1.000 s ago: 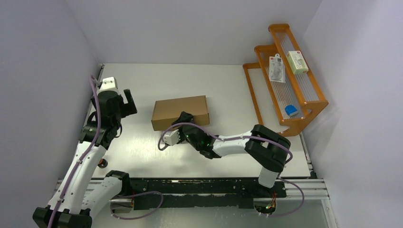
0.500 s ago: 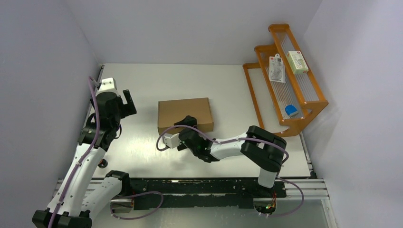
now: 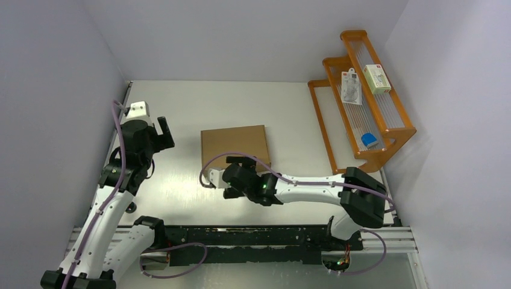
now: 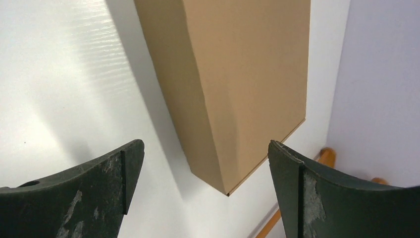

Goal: Fold the paper box

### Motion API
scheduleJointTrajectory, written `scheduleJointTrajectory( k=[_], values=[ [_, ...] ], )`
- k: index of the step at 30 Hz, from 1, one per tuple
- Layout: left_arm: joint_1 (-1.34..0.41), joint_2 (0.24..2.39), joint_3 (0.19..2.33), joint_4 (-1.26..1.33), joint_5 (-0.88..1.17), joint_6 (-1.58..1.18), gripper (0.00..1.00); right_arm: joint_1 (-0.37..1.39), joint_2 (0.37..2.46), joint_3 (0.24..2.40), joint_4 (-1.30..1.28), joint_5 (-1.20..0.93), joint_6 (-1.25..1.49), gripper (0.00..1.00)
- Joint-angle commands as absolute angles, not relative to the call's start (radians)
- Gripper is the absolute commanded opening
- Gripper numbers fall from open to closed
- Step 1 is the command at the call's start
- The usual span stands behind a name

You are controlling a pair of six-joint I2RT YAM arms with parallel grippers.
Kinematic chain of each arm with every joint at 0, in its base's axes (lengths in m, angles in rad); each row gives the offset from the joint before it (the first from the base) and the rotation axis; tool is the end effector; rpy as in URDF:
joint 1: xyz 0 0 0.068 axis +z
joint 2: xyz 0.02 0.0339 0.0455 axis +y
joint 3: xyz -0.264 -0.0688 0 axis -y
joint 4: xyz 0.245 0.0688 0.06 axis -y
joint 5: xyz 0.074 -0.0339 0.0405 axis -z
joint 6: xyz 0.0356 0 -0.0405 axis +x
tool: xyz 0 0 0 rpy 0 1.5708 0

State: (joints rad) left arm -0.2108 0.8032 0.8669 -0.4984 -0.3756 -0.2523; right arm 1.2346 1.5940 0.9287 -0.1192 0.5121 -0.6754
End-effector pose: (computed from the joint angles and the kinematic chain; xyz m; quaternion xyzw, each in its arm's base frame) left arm 0.1734 -0.0237 0.3338 -0.1176 0.8259 0.0319 0.5505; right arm 0.1254 0.3060 0.1992 -0.6734 0.5953 -0.1226 0.4208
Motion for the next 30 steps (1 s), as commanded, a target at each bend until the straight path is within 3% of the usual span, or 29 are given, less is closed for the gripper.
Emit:
scheduleJointTrajectory(
  k=[1, 11, 22, 30],
  values=[
    [-0.233, 0.77, 0.856, -0.453, -0.336, -0.231, 0.95, 1.183, 1.553, 1.006, -0.251, 0.488, -0.461, 1.0],
    [-0.332, 0.628, 0.798, -0.394, -0.386, -0.2, 0.97, 0.813, 1.395, 1.087, -0.158, 0.431, -0.007, 1.0],
    [-0.322, 0.563, 0.788, -0.37, -0.468, -0.235, 0.97, 0.417, 1.146, 0.995, -0.343, 0.517, 0.438, 1.0],
    [-0.31, 0.501, 0.839, -0.43, -0.497, -0.271, 0.97, 0.4, 0.849, 0.961, -0.409, 0.62, 0.403, 1.0]
  ],
)
